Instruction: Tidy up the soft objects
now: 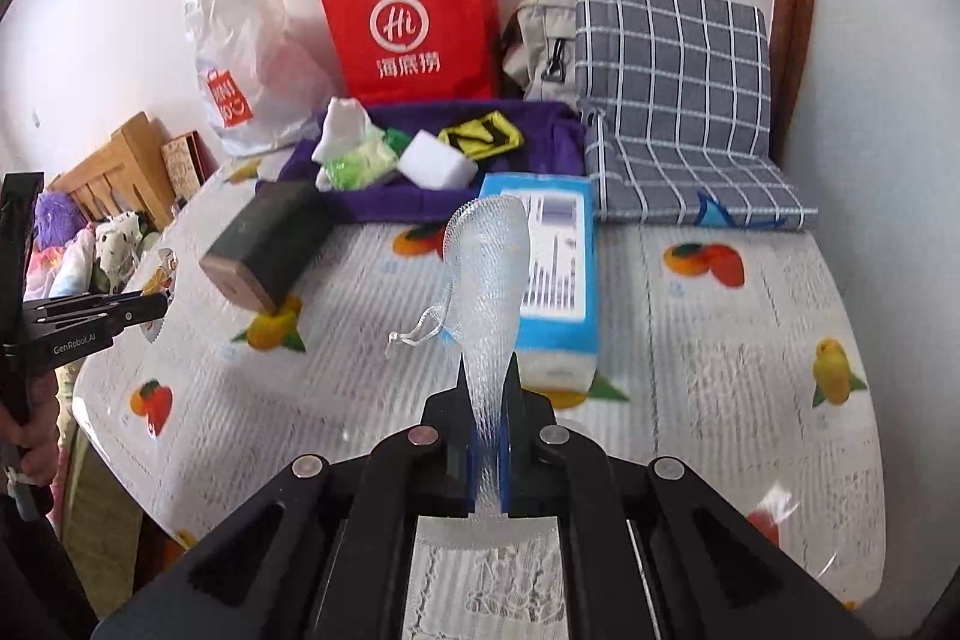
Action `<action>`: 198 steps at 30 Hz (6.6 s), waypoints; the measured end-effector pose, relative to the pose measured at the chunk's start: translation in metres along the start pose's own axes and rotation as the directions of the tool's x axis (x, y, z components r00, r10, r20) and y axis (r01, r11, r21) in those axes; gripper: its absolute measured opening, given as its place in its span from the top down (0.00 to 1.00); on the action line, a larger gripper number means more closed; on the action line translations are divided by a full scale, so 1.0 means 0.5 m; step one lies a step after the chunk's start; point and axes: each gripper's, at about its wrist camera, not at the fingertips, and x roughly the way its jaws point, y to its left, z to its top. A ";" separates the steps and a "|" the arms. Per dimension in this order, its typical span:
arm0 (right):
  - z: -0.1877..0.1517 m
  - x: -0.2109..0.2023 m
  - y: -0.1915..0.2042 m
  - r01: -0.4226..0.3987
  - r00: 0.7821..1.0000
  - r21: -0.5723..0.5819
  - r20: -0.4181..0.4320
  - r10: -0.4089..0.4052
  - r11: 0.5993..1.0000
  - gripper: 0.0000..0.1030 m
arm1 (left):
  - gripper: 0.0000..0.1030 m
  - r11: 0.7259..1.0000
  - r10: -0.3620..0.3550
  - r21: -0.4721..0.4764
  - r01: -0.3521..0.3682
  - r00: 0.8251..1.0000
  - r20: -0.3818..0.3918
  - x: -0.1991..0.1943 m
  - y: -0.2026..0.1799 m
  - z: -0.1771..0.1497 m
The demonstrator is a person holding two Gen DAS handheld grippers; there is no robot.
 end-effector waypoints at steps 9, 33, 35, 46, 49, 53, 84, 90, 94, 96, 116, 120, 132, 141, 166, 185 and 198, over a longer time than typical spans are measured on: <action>0.074 0.020 -0.005 -0.032 0.999 -0.001 0.031 0.032 0.999 0.95 | 0.90 1.000 -0.008 -0.029 0.008 1.000 0.012 0.017 0.002 0.067; 0.298 0.182 -0.011 -0.098 0.994 -0.016 0.049 0.099 0.995 0.95 | 0.90 0.996 -0.004 -0.092 0.008 0.999 0.043 0.121 0.025 0.272; 0.315 0.199 -0.013 -0.108 0.993 -0.012 0.046 0.108 0.994 0.95 | 0.90 0.995 -0.010 -0.094 0.014 0.999 0.037 0.139 0.025 0.289; 0.391 0.275 -0.028 -0.142 0.989 0.011 0.032 0.141 0.990 0.95 | 0.90 0.998 -0.006 -0.067 0.009 0.999 0.033 0.204 0.007 0.361; 0.406 0.295 -0.031 -0.139 0.990 0.014 0.032 0.139 0.990 0.95 | 0.90 0.998 -0.010 -0.066 0.012 0.999 0.035 0.221 0.004 0.381; 0.412 0.332 -0.042 -0.115 0.993 0.020 0.016 0.115 0.993 0.95 | 0.89 0.997 -0.029 -0.076 0.031 0.999 0.025 0.248 0.010 0.396; 0.376 0.512 -0.059 -0.193 0.964 0.026 -0.181 0.195 0.981 0.51 | 0.68 0.986 -0.125 -0.119 0.115 0.989 -0.083 0.400 0.024 0.421; 0.382 0.513 -0.044 -0.194 0.968 0.007 -0.160 0.193 0.981 0.31 | 0.55 0.987 -0.117 -0.118 0.105 0.988 -0.099 0.406 0.018 0.423; 0.387 0.509 -0.047 -0.167 0.975 0.007 -0.147 0.166 0.986 0.27 | 0.46 0.989 -0.109 -0.113 0.098 0.989 -0.101 0.402 0.013 0.424; 0.390 0.505 -0.049 -0.154 0.978 0.004 -0.143 0.153 0.988 0.26 | 0.43 0.990 -0.101 -0.109 0.090 0.990 -0.102 0.398 0.009 0.425; 0.407 0.442 -0.078 -0.123 0.990 0.020 -0.067 0.124 0.992 0.11 | 0.21 0.983 -0.135 -0.131 0.128 0.990 -0.046 0.343 0.024 0.442; 0.407 0.438 -0.080 -0.128 0.989 0.045 -0.069 0.130 0.991 0.11 | 0.21 0.983 -0.132 -0.131 0.125 0.990 -0.041 0.333 0.024 0.444; 0.407 0.360 -0.039 -0.023 0.999 0.000 -0.024 0.023 1.000 0.01 | 0.13 0.993 -0.056 -0.101 0.055 0.998 -0.004 0.262 -0.001 0.422; 0.339 0.206 -0.010 0.008 1.000 -0.035 0.030 -0.007 0.999 0.00 | 0.12 0.994 -0.020 -0.111 0.021 1.000 0.011 0.140 -0.015 0.308; 0.020 -0.205 0.039 0.036 0.994 0.070 0.097 -0.043 0.997 0.00 | 0.11 0.994 0.084 -0.084 -0.068 0.975 0.204 -0.256 -0.114 -0.018; -0.028 -0.274 0.048 0.055 0.987 0.067 0.146 -0.065 0.996 0.00 | 0.11 0.995 0.083 -0.067 -0.068 0.964 0.254 -0.313 -0.148 -0.062; -0.033 -0.282 0.054 0.054 0.986 0.064 0.154 -0.063 0.996 0.00 | 0.10 0.996 0.081 -0.068 -0.065 0.963 0.257 -0.321 -0.147 -0.067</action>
